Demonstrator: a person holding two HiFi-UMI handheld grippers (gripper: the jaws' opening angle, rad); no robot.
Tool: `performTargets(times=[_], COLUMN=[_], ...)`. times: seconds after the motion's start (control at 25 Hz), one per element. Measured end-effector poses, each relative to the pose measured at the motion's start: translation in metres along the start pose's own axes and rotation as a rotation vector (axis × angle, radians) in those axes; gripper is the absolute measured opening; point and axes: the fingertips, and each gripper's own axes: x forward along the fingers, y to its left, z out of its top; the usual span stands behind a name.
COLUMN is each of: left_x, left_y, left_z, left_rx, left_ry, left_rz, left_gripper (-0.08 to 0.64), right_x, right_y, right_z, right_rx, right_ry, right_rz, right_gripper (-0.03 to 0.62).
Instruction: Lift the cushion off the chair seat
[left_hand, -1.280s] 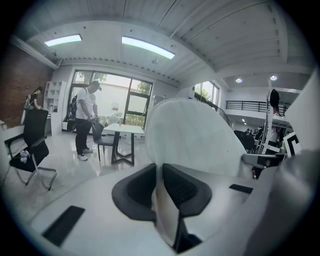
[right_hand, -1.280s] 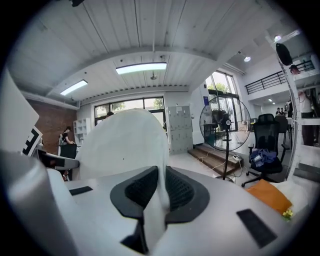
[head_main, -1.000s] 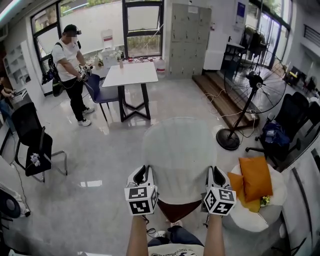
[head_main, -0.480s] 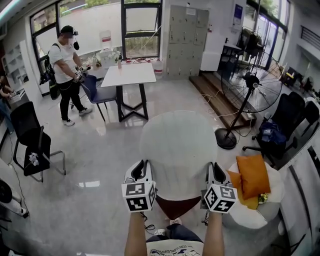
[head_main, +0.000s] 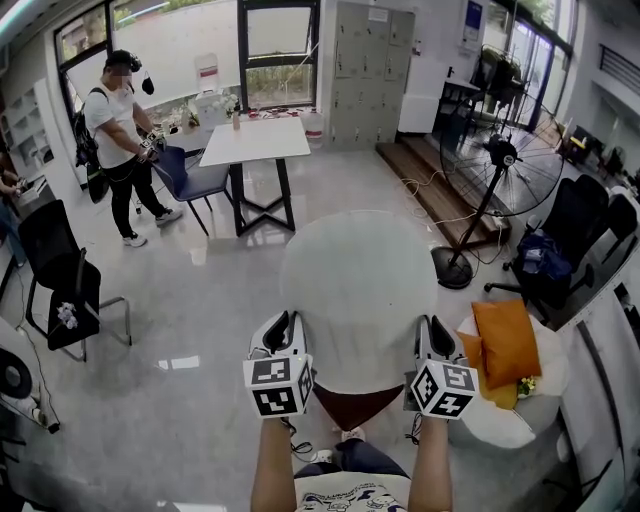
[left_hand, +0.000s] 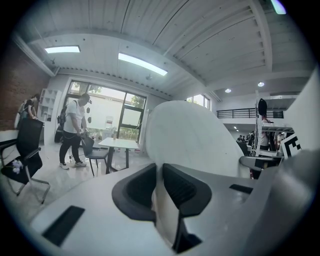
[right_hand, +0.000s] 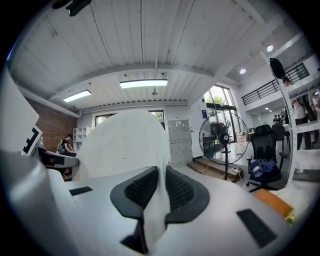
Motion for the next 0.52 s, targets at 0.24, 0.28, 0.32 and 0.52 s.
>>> performTargets(times=[0.24, 0.28, 0.32, 0.52], left_x=[-0.0007, -0.0013, -0.0017, -0.0018], left_y=[-0.0001, 0.001, 0.0016, 0.0022], left_z=[-0.0023, -0.0019, -0.0017, -0.0001], left_rx=[0.001, 0.0, -0.001, -0.003], left_ry=[0.0, 0.0, 0.001, -0.001], left_rz=[0.002, 0.003, 0.003, 0.005], left_gripper=[0.058, 0.058, 0.058, 0.058], right_x=[0.0003, 0.0001, -0.0001, 0.0008], right_y=[-0.0001, 0.0012, 0.002, 0.0024], right_z=[-0.001, -0.0001, 0.0005, 0.0009], right_rx=[-0.008, -0.009, -0.01, -0.012], right_ry=[0.001, 0.0, 0.001, 0.002], right_rz=[0.003, 0.004, 0.004, 0.007], right_gripper=[0.067, 0.067, 0.067, 0.067])
